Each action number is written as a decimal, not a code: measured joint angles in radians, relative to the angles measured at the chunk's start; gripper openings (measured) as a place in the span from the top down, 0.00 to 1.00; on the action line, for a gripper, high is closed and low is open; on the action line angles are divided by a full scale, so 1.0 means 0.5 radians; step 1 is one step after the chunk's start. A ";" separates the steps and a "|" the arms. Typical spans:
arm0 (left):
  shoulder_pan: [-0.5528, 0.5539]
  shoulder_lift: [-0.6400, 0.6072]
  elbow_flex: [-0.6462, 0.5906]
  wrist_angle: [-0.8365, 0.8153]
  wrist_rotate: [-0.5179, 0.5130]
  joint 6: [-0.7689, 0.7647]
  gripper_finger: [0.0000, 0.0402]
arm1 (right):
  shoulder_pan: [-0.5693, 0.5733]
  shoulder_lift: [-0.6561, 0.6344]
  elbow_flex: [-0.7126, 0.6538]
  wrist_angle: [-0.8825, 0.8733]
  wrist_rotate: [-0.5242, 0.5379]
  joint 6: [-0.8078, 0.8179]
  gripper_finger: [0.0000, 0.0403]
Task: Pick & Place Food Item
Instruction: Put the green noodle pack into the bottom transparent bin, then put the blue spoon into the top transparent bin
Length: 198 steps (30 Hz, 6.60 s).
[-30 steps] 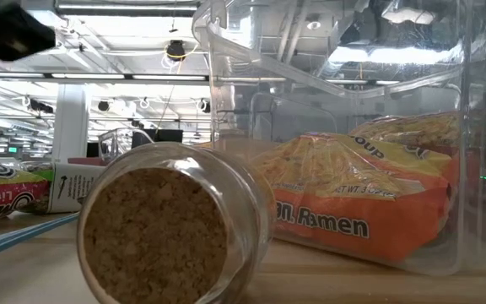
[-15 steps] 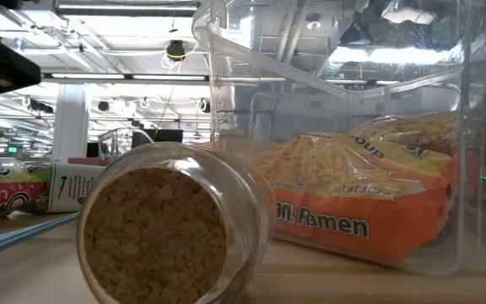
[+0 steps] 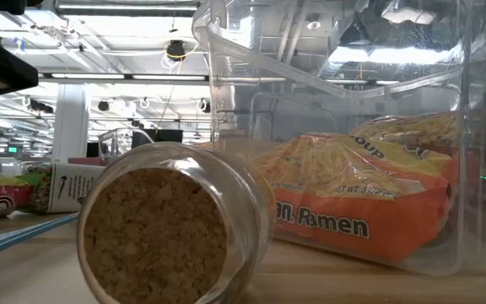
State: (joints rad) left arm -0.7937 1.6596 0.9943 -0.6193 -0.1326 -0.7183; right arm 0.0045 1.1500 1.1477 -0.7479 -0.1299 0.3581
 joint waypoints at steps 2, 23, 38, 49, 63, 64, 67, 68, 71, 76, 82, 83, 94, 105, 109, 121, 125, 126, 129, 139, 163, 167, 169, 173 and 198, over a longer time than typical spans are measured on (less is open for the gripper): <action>0.000 0.001 -0.001 0.000 -0.002 -0.012 0.90 | -0.006 0.000 0.000 0.000 0.000 -0.005 0.12; 0.062 -0.279 -0.014 0.004 -0.019 -0.514 1.00 | -0.056 0.000 0.000 0.000 -0.001 -0.036 0.12; 0.260 -0.571 -0.010 0.126 0.000 -0.779 1.00 | -0.056 0.000 -0.001 0.000 -0.001 -0.089 0.12; 0.354 -0.796 -0.009 0.494 0.022 -0.754 1.00 | -0.059 0.000 -0.001 -0.001 0.000 -0.114 0.12; 0.812 -0.717 0.226 0.756 0.195 -0.655 1.00 | -0.171 0.000 -0.001 -0.025 0.000 -0.176 0.12; 0.840 -0.694 0.246 0.778 0.219 -0.655 1.00 | -0.177 0.000 -0.001 -0.030 0.000 -0.186 0.12; 0.910 -0.604 0.306 0.871 0.272 -0.651 1.00 | -0.203 0.000 -0.001 -0.063 0.000 -0.212 0.12; 0.923 -0.572 0.328 0.908 0.283 -0.644 1.00 | -0.213 0.000 -0.001 -0.075 -0.001 -0.225 0.12; 0.956 -0.453 0.419 0.951 0.346 -0.609 1.00 | -0.234 0.000 -0.001 -0.106 0.000 -0.264 0.12; 0.997 -0.252 0.532 0.976 0.446 -0.573 1.00 | -0.251 0.000 -0.001 -0.144 -0.001 -0.327 0.12; 1.020 -0.040 0.584 1.163 0.487 -0.574 1.00 | -0.250 -0.001 -0.001 -0.248 -0.005 -0.398 0.12; 1.021 -0.011 0.584 1.171 0.488 -0.578 1.00 | -0.250 -0.001 -0.001 -0.267 -0.005 -0.403 0.12; 0.983 0.232 0.584 1.294 0.539 -0.660 1.00 | -0.235 -0.129 -0.001 -0.386 -0.015 -0.474 0.12; 0.961 0.261 0.584 1.163 0.473 -0.659 1.00 | -0.236 -0.251 -0.001 -0.388 -0.006 -0.473 0.12; 0.961 0.261 0.584 1.150 0.453 -0.657 1.00 | -0.236 -0.249 -0.001 -0.389 -0.005 -0.469 0.12; 0.961 0.261 0.583 1.104 0.431 -0.652 1.00 | -0.236 -0.246 -0.024 -0.389 -0.001 -0.469 0.12; 0.956 0.261 0.583 1.087 0.431 -0.651 1.00 | -0.236 -0.246 -0.024 -0.388 0.000 -0.469 0.12; 0.956 0.261 0.583 1.079 0.431 -0.651 1.00 | -0.236 -0.246 -0.024 -0.389 -0.001 -0.469 0.12; 0.951 0.261 0.583 1.058 0.428 -0.652 0.99 | -0.236 -0.246 -0.024 -0.389 -0.001 -0.469 0.12; 0.950 0.240 0.582 1.059 0.409 -0.649 0.79 | -0.236 -0.246 -0.024 -0.389 -0.003 -0.469 0.12; 0.735 -0.313 0.581 0.097 0.385 -0.414 0.68 | -0.236 -0.246 -0.024 -0.348 -0.002 -0.447 0.12; 0.641 -0.374 0.581 -0.072 0.385 -0.421 0.66 | -0.237 -0.246 -0.024 -0.303 -0.001 -0.387 0.12; 0.601 -0.387 0.581 -0.151 0.385 -0.429 0.64 | -0.237 -0.246 -0.024 -0.291 -0.001 -0.369 0.12; 0.520 -0.393 0.581 -0.299 0.364 -0.510 0.62 | -0.236 -0.246 -0.024 -0.274 0.022 -0.316 0.12; 0.053 -0.389 -0.215 0.860 -0.002 -2.231 0.65 | -0.234 -0.246 -0.024 -0.276 0.166 -0.103 0.12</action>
State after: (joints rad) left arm -0.7673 1.4651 0.8870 -0.1894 -0.1338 -1.8339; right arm -0.1127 1.0271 1.1358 -0.8860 -0.0467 0.3065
